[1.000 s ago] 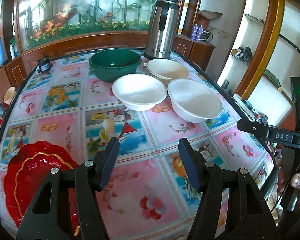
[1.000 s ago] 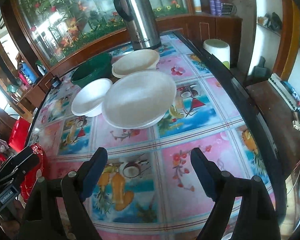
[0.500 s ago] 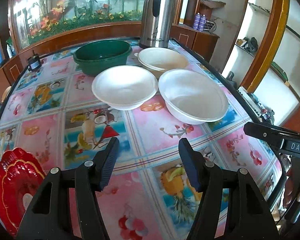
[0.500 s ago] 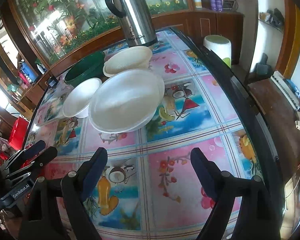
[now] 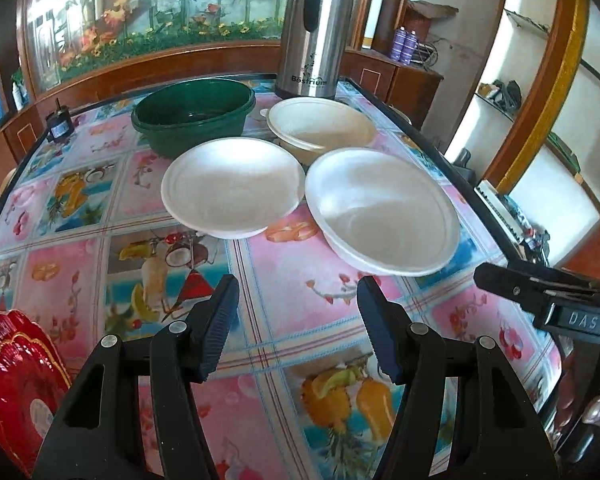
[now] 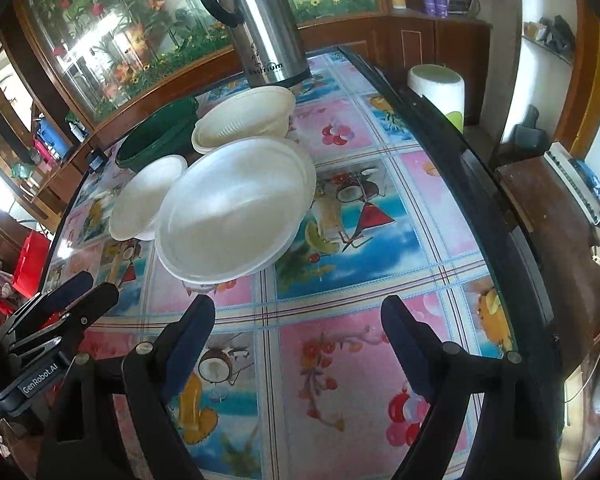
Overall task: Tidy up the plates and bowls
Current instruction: 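Move the left gripper toward the green plastic basin, then grasp the green basin's rim with the left gripper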
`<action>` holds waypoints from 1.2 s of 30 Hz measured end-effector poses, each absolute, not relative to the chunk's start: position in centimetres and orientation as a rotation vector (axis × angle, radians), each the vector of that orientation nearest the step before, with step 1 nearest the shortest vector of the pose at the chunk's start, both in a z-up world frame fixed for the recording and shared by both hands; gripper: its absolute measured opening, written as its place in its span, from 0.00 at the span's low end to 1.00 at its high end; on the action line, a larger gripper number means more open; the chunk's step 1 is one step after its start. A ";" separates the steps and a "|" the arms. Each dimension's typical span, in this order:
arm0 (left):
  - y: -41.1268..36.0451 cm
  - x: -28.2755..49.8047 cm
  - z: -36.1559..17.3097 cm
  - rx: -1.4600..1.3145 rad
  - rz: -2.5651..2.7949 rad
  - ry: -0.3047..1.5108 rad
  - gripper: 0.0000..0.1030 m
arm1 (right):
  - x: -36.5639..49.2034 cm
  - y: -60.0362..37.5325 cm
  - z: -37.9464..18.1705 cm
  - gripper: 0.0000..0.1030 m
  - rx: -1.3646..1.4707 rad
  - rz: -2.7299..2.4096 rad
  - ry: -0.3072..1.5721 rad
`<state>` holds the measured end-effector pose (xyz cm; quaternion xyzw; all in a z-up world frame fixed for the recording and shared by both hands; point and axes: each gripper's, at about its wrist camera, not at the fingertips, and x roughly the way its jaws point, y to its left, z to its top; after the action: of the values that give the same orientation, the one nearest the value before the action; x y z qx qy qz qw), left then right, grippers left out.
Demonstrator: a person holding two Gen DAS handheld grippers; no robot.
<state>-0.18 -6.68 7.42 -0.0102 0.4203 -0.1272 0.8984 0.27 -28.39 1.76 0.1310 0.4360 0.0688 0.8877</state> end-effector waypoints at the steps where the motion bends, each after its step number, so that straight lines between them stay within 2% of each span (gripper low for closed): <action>1: -6.7 0.0 7.5 -0.032 -0.262 0.871 0.60 | 0.5 -28.4 1.8 0.83 0.270 0.142 0.907; 17: -8.3 3.1 6.1 -0.122 -0.259 0.977 0.60 | 7.4 -30.1 1.8 0.83 0.231 0.132 0.962; 24: -5.5 4.0 9.3 -0.102 -0.257 0.977 0.60 | 8.1 -27.6 5.6 0.83 0.230 0.250 0.898; 31: 0.2 10.6 12.1 -0.106 -0.150 0.982 0.60 | 13.9 -22.4 9.0 0.83 0.244 0.364 0.861; 36: 3.8 16.4 11.4 -0.161 -0.078 0.967 0.60 | 19.2 -18.2 9.2 0.83 0.245 0.421 0.882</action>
<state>16.44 3.83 11.45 -0.0773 0.4642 -0.0375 0.8816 19.20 -18.19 9.25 0.1174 0.4224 0.2017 0.8759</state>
